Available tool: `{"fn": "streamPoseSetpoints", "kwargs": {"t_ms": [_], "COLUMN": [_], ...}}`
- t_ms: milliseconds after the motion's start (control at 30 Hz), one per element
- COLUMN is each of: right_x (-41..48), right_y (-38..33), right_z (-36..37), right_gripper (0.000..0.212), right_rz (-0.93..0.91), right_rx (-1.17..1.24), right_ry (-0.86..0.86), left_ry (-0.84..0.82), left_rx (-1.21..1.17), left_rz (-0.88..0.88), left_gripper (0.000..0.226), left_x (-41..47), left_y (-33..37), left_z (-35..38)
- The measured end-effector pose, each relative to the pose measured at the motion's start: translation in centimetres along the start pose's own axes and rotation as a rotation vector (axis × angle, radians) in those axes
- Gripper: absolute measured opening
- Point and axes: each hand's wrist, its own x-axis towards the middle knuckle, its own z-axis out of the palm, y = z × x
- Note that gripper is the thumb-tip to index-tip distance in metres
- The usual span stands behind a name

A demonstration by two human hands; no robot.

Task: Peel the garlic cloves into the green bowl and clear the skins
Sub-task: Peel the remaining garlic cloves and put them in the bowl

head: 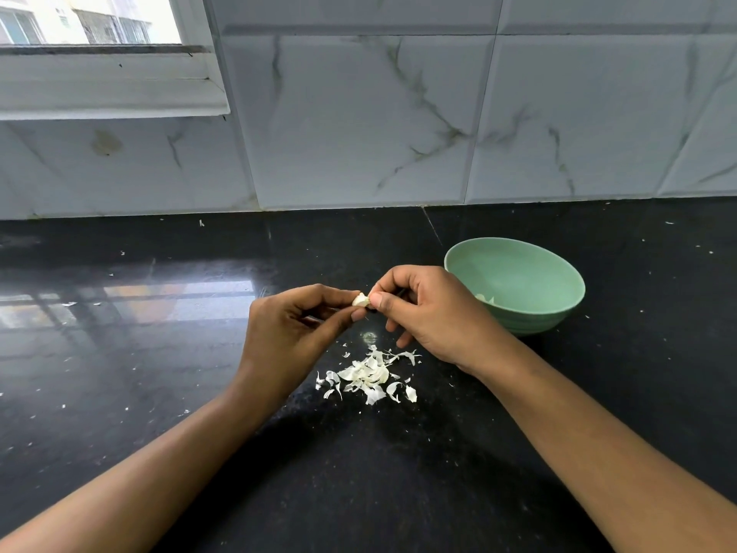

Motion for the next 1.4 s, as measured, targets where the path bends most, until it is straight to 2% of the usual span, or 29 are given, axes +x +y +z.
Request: {"fn": "streamPoseSetpoints", "kwargs": {"t_ms": [200,433,567,1000,1267,1400], "right_x": [-0.5,-0.4,-0.4,-0.3,-0.2,0.0], "right_y": [-0.7,-0.6,-0.8,-1.1,-1.1,-1.0], "right_z": [0.1,0.6,1.0,1.5,1.5,0.8], "right_gripper": [0.018,0.013,0.014,0.018,0.025,0.022], "right_rz": [-0.006,0.074,0.120,0.289,0.377,0.378], "right_rx": [-0.002,0.206,0.321,0.557,0.746,0.736], "right_ry": [0.015,-0.013,-0.024,-0.035,-0.044,-0.020], "left_ry": [-0.034,-0.020,-0.009,-0.007,0.067,0.149], "left_rx": [0.000,-0.160,-0.278,-0.366,-0.536,-0.650], "left_rz": [0.019,-0.065,-0.110,-0.104,-0.224,-0.366], "left_gripper": [0.017,0.028,0.025,0.023,0.018,0.020], "left_x": [0.0,-0.1,-0.1,-0.1,0.4,0.9], "left_y": [0.1,0.4,0.5,0.5,0.6,-0.1], "left_z": [-0.1,0.3,0.4,0.5,0.6,0.3]}}
